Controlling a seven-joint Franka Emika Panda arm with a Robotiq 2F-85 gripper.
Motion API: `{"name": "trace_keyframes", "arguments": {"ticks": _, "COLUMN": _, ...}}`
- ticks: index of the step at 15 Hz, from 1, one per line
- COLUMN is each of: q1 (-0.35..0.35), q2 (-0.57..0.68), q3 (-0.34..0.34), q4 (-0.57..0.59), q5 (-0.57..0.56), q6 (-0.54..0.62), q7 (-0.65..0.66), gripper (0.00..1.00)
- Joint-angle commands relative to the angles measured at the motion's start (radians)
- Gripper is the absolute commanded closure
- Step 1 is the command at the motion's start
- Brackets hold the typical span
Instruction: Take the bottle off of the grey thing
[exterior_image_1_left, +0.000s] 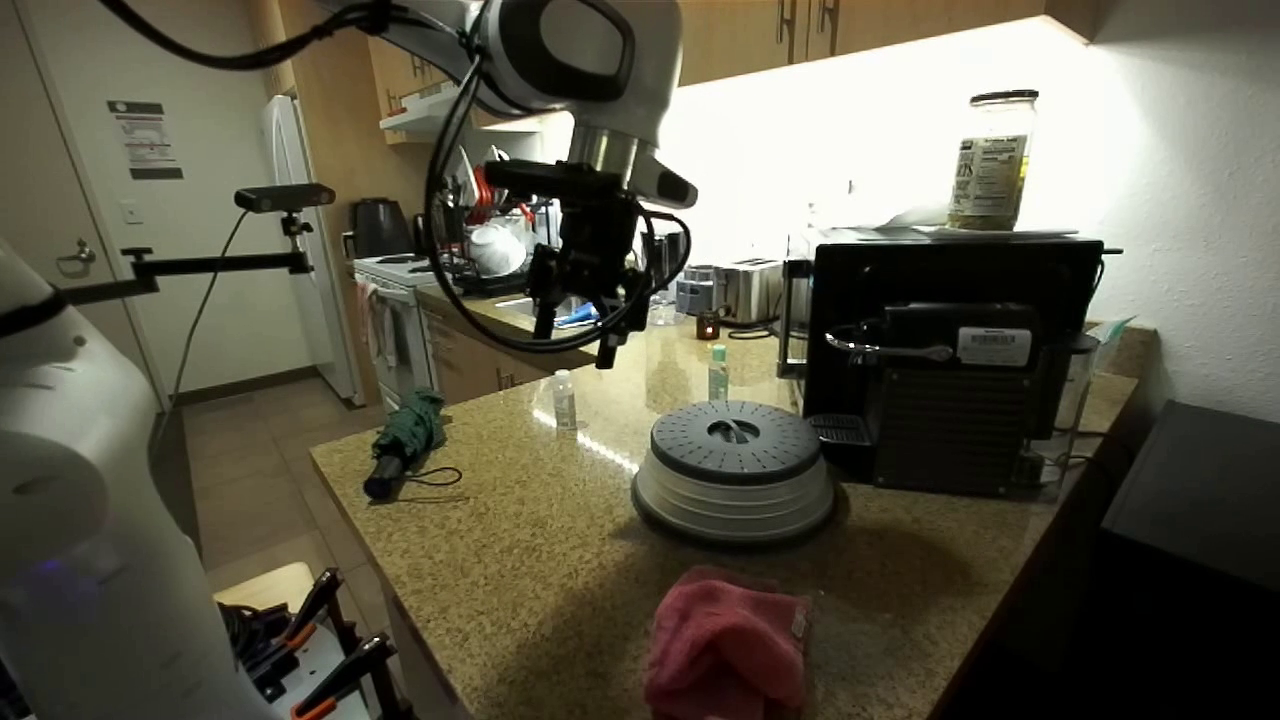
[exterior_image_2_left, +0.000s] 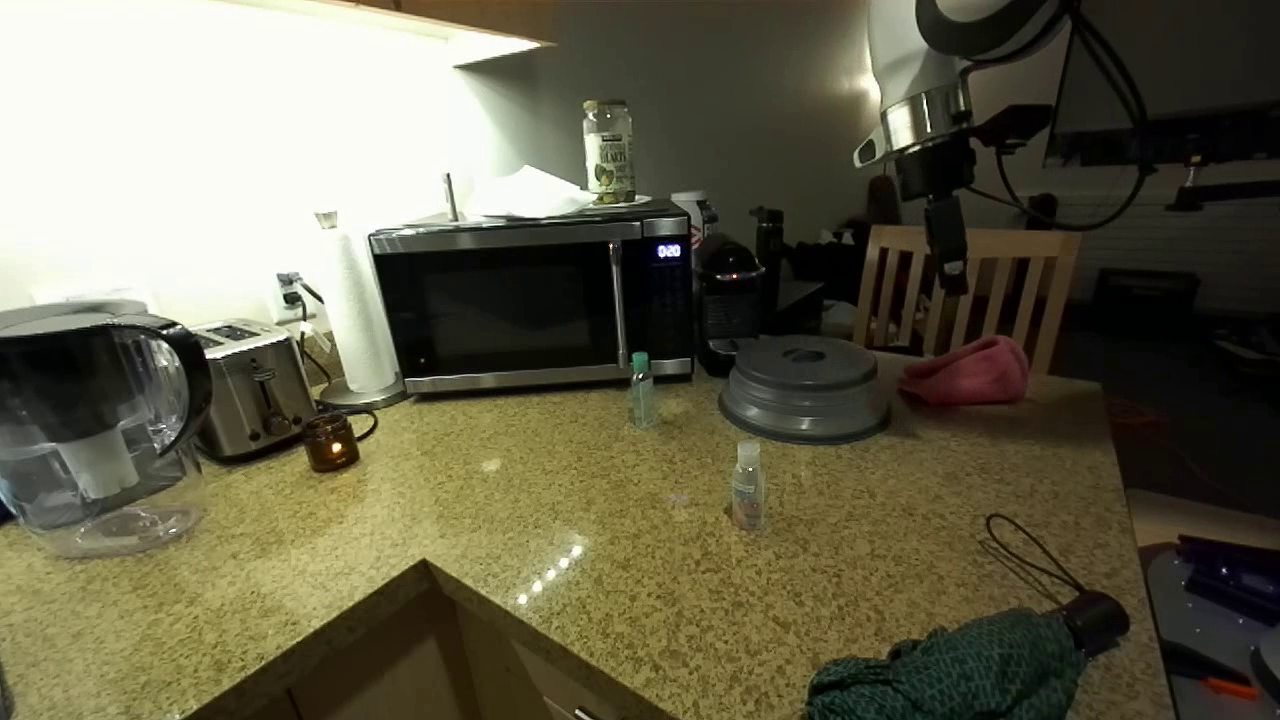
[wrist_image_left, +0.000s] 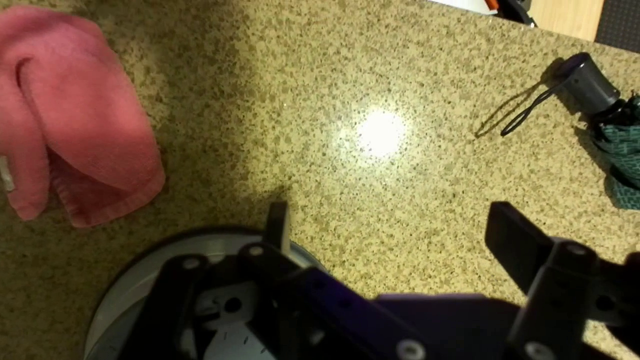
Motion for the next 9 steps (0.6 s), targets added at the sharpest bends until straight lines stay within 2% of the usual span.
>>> {"name": "trace_keyframes", "arguments": {"ticks": 1, "q1": 0.015, "q2": -0.079, "q3": -0.005, "q4": -0.089, "q5": -0.022, "q6": 0.009, "q7": -0.037, "gripper": 0.00}}
{"name": "trace_keyframes", "arguments": {"ticks": 9, "q1": 0.044, "q2": -0.130, "q3": -0.008, "q4": -0.144, "q5": -0.014, "q6": 0.000, "q7": -0.081, "gripper": 0.00}}
